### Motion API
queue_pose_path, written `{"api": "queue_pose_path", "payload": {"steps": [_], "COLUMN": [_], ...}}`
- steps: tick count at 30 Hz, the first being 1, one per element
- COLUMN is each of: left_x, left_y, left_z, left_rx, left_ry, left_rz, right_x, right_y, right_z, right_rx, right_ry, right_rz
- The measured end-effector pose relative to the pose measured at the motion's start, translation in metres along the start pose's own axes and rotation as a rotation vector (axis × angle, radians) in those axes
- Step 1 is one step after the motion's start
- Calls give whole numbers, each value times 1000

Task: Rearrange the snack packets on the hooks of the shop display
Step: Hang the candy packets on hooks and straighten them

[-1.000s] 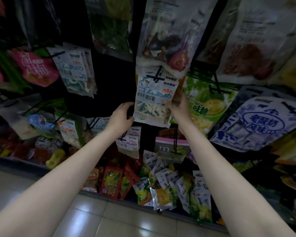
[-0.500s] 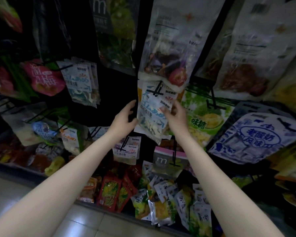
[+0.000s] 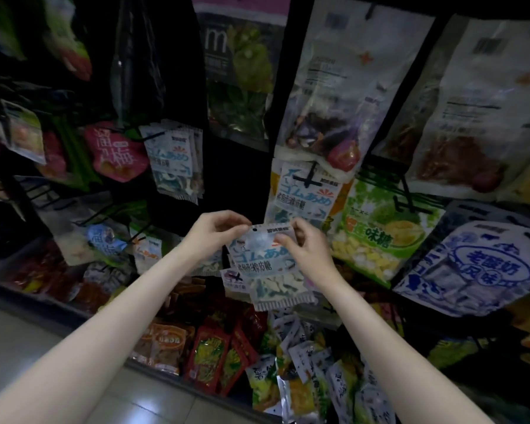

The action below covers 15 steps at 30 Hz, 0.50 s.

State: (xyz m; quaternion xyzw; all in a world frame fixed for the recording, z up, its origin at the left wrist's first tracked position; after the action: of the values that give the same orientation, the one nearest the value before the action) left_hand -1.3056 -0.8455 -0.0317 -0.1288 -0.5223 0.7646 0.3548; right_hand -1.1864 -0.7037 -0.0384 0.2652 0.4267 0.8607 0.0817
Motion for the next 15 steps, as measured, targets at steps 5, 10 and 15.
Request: {"api": "queue_pose_path", "payload": {"steps": [5,10,15], "left_x": [15,44,72], "left_y": [31,65,83], "left_z": [55,125,177], "left_rx": [-58,-103,-145], "left_ry": [-19,-69,-202], "left_rz": [35,137,124], "right_x": [44,89,122], "right_y": [22,46,59], "right_z": [-58,-123,-158], "right_rx": [27,16,28], "right_ry": [14,6,-18], "right_rz": [4,-28,-106]}}
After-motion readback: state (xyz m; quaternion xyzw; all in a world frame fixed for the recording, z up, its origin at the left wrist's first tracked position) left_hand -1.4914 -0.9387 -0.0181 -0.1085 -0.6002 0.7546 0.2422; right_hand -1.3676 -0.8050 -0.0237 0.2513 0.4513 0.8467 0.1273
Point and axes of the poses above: each hand's wrist, its own x-axis towards the middle knuckle, its own z-axis out of the back of the hand, y = z × x, the point moved 4 cm from there along x, towards the middle knuckle, and after that the axes turned 5 degrees about z, right-handed, at the moved point
